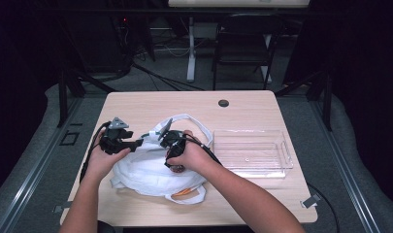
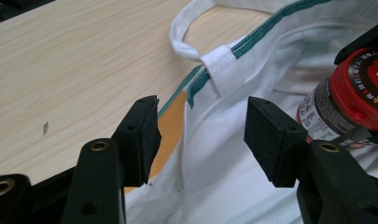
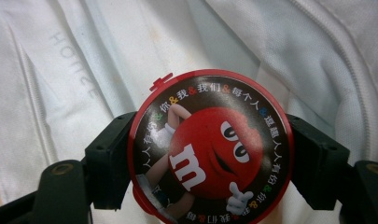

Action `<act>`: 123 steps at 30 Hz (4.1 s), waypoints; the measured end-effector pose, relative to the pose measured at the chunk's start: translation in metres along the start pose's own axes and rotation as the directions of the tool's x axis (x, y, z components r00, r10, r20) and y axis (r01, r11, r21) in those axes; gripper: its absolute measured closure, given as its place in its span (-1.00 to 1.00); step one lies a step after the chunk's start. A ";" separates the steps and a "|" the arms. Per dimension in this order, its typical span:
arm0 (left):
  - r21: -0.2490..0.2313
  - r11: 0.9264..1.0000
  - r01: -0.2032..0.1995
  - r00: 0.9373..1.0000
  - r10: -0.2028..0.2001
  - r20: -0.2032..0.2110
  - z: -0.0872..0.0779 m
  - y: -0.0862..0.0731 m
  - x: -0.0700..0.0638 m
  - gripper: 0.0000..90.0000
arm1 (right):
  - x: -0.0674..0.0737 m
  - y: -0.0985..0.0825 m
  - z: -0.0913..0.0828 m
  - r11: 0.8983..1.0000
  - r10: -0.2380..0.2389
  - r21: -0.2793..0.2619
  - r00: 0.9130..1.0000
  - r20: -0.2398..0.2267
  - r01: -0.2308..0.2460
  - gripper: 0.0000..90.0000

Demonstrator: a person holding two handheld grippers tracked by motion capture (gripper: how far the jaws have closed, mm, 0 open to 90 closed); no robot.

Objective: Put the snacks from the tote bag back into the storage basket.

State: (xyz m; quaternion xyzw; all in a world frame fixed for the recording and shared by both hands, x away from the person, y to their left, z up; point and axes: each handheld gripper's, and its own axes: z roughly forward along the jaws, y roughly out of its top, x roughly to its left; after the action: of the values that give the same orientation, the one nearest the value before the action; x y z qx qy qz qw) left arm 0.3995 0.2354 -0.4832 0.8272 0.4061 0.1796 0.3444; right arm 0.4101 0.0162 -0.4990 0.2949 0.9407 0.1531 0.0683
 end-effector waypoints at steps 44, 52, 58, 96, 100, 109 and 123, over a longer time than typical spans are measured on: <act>0.004 1.000 0.002 1.000 -0.002 0.000 0.000 -0.001 0.001 0.00 | 0.007 0.013 -0.052 1.000 0.003 -0.026 1.000 0.013 -0.003 -0.45; 0.003 1.000 0.003 1.000 -0.003 0.001 0.000 -0.001 0.001 0.00 | 0.008 0.016 -0.059 1.000 -0.001 -0.029 1.000 0.009 0.001 -0.45; 0.001 1.000 0.004 1.000 -0.004 0.001 0.000 -0.001 0.001 0.00 | 0.008 0.018 -0.064 1.000 -0.005 -0.025 1.000 0.000 0.005 -0.45; 0.008 1.000 0.007 1.000 -0.007 0.001 0.001 -0.002 0.001 0.00 | -0.008 0.005 -0.099 0.999 0.010 -0.045 1.000 0.019 -0.010 -0.45; 0.005 1.000 0.008 1.000 -0.007 -0.003 0.002 -0.002 0.001 0.00 | -0.011 0.001 -0.104 0.999 0.014 -0.047 1.000 0.017 -0.013 -0.45; 0.010 1.000 0.004 1.000 -0.004 -0.003 0.002 -0.002 0.001 0.00 | -0.019 -0.010 -0.111 0.998 0.022 -0.055 0.999 0.027 -0.020 -0.45; 0.007 1.000 0.004 1.000 -0.004 -0.007 0.002 -0.002 0.001 0.00 | -0.037 -0.033 -0.122 0.996 0.058 -0.067 0.998 0.034 -0.056 -0.45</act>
State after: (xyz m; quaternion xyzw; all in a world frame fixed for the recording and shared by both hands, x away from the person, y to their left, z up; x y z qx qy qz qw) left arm 0.4001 0.2357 -0.4862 0.8270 0.4095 0.1804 0.3403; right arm 0.3959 -0.0608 -0.3935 0.3218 0.9250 0.1808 0.0904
